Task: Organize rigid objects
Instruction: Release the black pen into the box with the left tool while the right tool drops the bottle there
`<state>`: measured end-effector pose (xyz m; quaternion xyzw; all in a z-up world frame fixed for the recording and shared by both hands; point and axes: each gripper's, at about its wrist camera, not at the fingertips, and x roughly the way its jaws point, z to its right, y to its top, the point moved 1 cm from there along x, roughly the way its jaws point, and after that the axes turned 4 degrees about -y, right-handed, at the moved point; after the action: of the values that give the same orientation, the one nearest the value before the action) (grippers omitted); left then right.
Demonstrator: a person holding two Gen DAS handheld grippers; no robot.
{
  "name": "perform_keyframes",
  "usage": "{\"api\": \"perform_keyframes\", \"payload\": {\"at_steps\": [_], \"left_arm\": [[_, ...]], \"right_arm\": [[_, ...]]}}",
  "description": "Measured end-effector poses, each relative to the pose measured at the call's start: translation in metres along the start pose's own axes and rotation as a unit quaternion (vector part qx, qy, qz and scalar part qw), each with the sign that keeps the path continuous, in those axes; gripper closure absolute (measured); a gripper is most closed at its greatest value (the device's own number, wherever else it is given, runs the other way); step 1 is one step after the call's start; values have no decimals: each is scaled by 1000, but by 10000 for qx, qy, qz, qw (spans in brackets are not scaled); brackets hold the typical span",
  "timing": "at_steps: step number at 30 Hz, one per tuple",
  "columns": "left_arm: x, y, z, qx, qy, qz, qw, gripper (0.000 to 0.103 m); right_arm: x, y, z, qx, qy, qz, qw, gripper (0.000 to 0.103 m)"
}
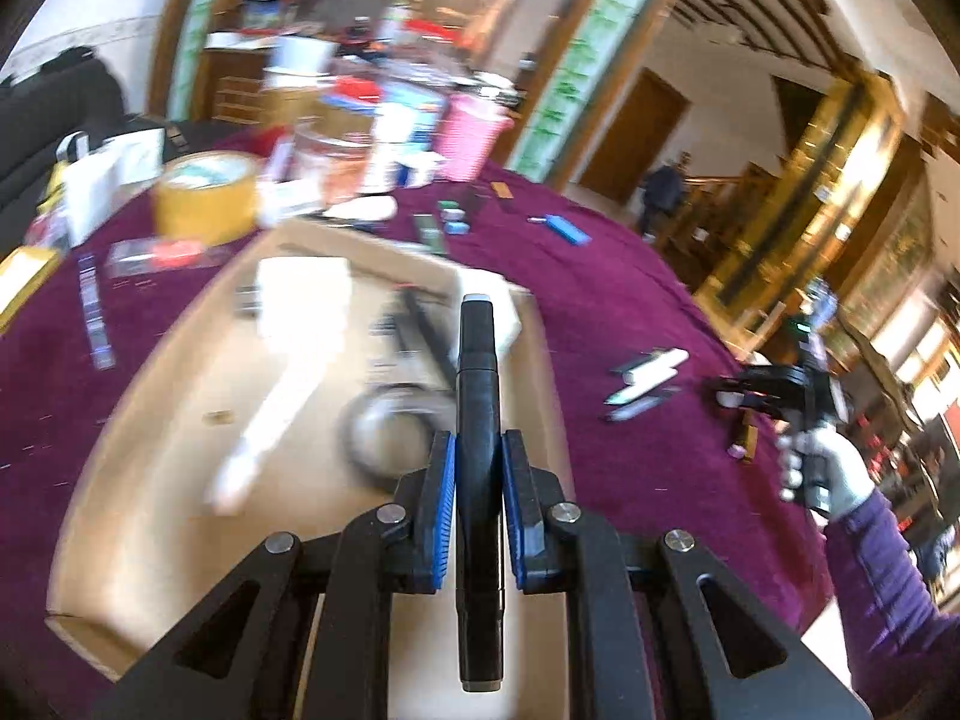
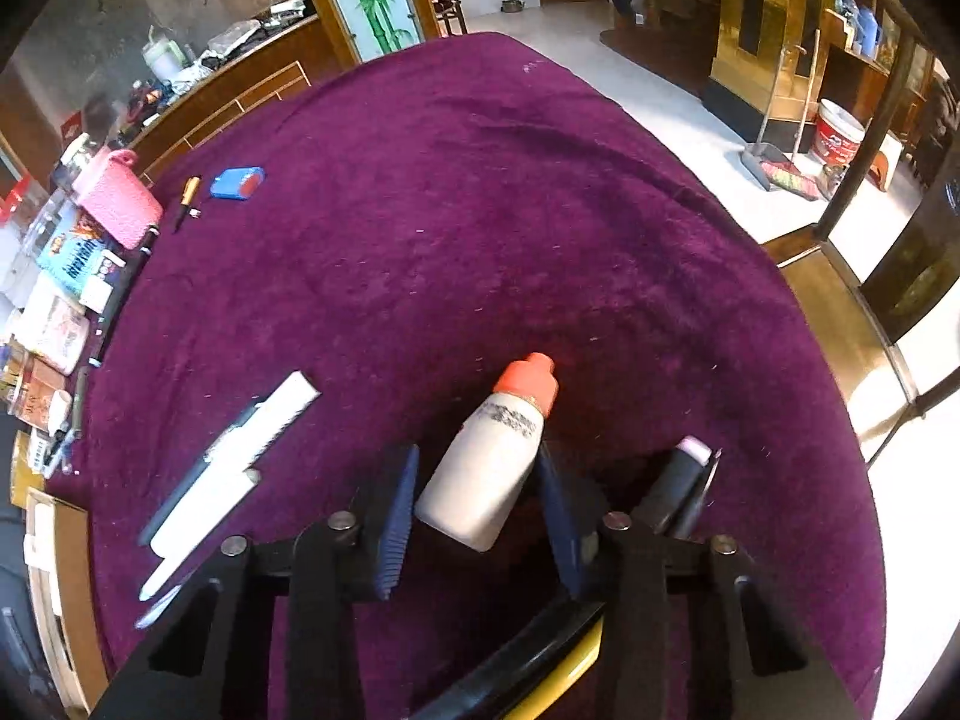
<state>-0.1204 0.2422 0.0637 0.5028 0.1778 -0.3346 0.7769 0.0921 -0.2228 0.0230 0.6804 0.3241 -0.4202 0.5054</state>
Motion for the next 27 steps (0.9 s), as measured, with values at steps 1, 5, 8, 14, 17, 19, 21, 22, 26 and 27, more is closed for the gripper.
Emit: {"api": "perform_keyframes", "payload": {"at_steps": [1,5,8,14,17,19,21,22,26,27], "left_arm": [[-3,0,-12,-74,139,-29,9999,88],[-10,0,-49,-369,463,-155,9981,88],[-7,3,-69,-566,595,-301,9962,88],[17,19,-91,-619,1045,-599,9908,88],[25,24,-95,-494,1376,-629,9873,88],[27,26,-99,-538,1339,-646,9874,88],[26,27,-99,-517,1322,-623,9879,84],[24,27,-99,-508,1289,-578,9887,74],[14,27,-96,-509,1130,-395,9915,60],[9,26,-94,-497,1106,-321,9921,57]], "right_arm": [[-4,-3,-2,20,90,21,10000,63],[-32,-17,-35,-164,697,181,9973,71],[-57,-37,-74,-496,1377,131,9891,73],[-86,-89,-177,-1525,2331,-126,9603,73],[-92,-112,-212,-1836,2751,-364,9430,73],[-98,-128,-235,-2016,3052,-557,9291,73],[-102,-142,-256,-2210,3273,-752,9156,73],[-102,-148,-265,-2290,3391,-897,9080,73],[-93,-179,-302,-2659,3656,-1487,8795,72],[-88,-186,-311,-2723,3666,-1620,8748,72]]}}
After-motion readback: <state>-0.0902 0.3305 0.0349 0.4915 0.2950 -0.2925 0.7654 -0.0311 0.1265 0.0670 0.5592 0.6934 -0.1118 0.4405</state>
